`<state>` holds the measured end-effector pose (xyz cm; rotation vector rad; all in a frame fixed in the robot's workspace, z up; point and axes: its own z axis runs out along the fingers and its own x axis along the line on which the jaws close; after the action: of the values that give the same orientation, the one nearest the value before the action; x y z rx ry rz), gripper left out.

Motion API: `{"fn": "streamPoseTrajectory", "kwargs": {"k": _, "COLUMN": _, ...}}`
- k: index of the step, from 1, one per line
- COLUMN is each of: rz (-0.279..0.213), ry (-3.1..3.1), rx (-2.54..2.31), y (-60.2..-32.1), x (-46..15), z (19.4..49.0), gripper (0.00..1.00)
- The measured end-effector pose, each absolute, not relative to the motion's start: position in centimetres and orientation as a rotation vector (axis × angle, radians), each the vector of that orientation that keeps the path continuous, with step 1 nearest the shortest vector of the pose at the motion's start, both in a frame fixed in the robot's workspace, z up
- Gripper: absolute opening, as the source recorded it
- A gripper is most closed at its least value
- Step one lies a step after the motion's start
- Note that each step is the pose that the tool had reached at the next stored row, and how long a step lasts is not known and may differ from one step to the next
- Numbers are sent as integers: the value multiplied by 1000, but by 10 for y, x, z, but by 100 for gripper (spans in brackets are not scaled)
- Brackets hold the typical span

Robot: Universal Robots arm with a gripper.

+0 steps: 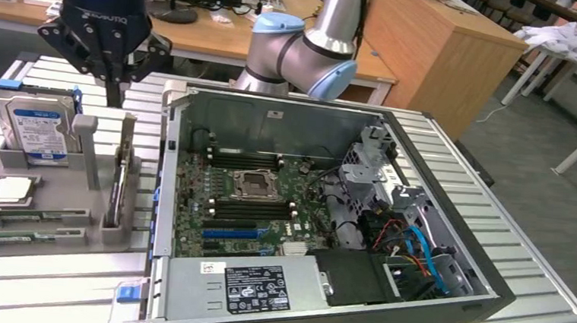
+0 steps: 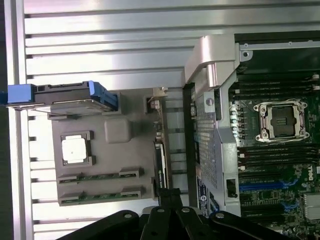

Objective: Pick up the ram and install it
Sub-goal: 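Reach for the ram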

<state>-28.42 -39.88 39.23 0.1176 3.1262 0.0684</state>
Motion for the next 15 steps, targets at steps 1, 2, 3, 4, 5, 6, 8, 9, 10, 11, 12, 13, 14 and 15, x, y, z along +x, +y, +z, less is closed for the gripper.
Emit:
{"fn": "streamPoseTrajectory", "kwargs": {"k": 1, "rz": 68, "ry": 3126, "rx": 117, "y": -399, "x": -286, "z": 392, "gripper": 11}}
{"fn": "streamPoseTrajectory", "kwargs": {"k": 2, "rz": 68, "ry": 3127, "rx": 117, "y": -399, "x": -288, "z": 392, "gripper": 11}}
{"fn": "streamPoseTrajectory", "kwargs": {"k": 3, "rz": 68, "ry": 3127, "rx": 118, "y": -399, "x": -290, "z": 392, "gripper": 11}}
{"fn": "streamPoseTrajectory", "kwargs": {"k": 4, "rz": 68, "ry": 3127, "rx": 117, "y": -399, "x": -292, "z": 392, "gripper": 11}}
{"fn": "streamPoseTrajectory", "kwargs": {"k": 5, "rz": 68, "ry": 3128, "rx": 118, "y": -399, "x": -294, "z": 392, "gripper": 11}}
{"fn": "streamPoseTrajectory", "kwargs": {"k": 6, "rz": 68, "ry": 3128, "rx": 117, "y": -399, "x": -296, "z": 392, "gripper": 11}}
{"fn": "streamPoseTrajectory", "kwargs": {"k": 8, "rz": 68, "ry": 3128, "rx": 118, "y": -399, "x": -300, "z": 392, "gripper": 11}}
{"fn": "streamPoseTrajectory", "kwargs": {"k": 9, "rz": 68, "ry": 3129, "rx": 118, "y": -399, "x": -302, "z": 392, "gripper": 11}}
{"fn": "streamPoseTrajectory", "kwargs": {"k": 10, "rz": 68, "ry": 3129, "rx": 118, "y": -399, "x": -304, "z": 392, "gripper": 11}}
{"fn": "streamPoseTrajectory", "kwargs": {"k": 11, "rz": 68, "ry": 3130, "rx": 118, "y": -399, "x": -306, "z": 392, "gripper": 11}}
{"fn": "streamPoseTrajectory", "kwargs": {"k": 12, "rz": 68, "ry": 3130, "rx": 118, "y": -399, "x": -309, "z": 392, "gripper": 11}}
{"fn": "streamPoseTrajectory", "kwargs": {"k": 13, "rz": 68, "ry": 3130, "rx": 118, "y": -399, "x": -311, "z": 392, "gripper": 11}}
{"fn": "streamPoseTrajectory", "kwargs": {"k": 14, "rz": 68, "ry": 3131, "rx": 118, "y": -399, "x": -312, "z": 392, "gripper": 11}}
{"fn": "streamPoseTrajectory", "kwargs": {"k": 15, "rz": 68, "ry": 3131, "rx": 118, "y": -399, "x": -314, "z": 392, "gripper": 11}}
